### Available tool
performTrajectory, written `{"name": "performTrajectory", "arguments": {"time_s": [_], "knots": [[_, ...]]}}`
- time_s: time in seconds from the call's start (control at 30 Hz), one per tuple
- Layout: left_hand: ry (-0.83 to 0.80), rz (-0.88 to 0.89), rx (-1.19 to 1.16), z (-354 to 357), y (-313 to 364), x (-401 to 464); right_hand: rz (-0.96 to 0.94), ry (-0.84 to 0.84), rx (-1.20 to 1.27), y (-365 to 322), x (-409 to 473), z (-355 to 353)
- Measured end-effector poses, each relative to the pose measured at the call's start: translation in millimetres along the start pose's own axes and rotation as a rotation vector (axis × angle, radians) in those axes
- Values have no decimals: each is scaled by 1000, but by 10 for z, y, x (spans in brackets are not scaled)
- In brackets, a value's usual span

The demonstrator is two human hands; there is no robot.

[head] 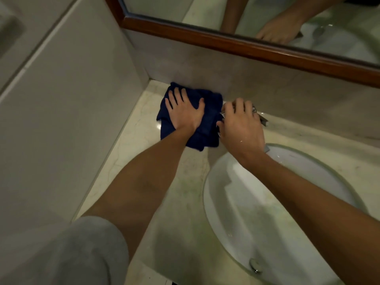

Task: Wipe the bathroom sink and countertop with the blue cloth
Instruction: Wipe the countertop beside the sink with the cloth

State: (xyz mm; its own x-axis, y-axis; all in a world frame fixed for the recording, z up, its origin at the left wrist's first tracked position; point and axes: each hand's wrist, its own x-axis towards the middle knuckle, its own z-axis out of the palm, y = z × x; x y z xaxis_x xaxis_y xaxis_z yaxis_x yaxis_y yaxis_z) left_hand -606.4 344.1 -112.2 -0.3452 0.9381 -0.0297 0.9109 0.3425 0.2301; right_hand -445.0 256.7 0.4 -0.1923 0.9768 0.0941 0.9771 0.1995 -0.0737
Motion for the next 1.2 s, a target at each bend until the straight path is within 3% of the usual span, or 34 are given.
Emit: {"name": "performTrajectory", "arguments": {"time_s": [0.13,0.4,0.67,1.0,1.2], "knots": [[10,75,36,4,-120,-193,3,8,2,2,10,2],[0,-12,56,19,-147,-1282,5,5,12,-26,-14,-15],[12,42,-3,10,-383,-2400,-33,13,1,-1,-36,-10],[57,-161,27,-224,-1465,-2944,-62,8,-13,12,-12,-12],[-5,-314,33,-182,-1101,-3869,-44,-32,4,3,-2,-28]]}}
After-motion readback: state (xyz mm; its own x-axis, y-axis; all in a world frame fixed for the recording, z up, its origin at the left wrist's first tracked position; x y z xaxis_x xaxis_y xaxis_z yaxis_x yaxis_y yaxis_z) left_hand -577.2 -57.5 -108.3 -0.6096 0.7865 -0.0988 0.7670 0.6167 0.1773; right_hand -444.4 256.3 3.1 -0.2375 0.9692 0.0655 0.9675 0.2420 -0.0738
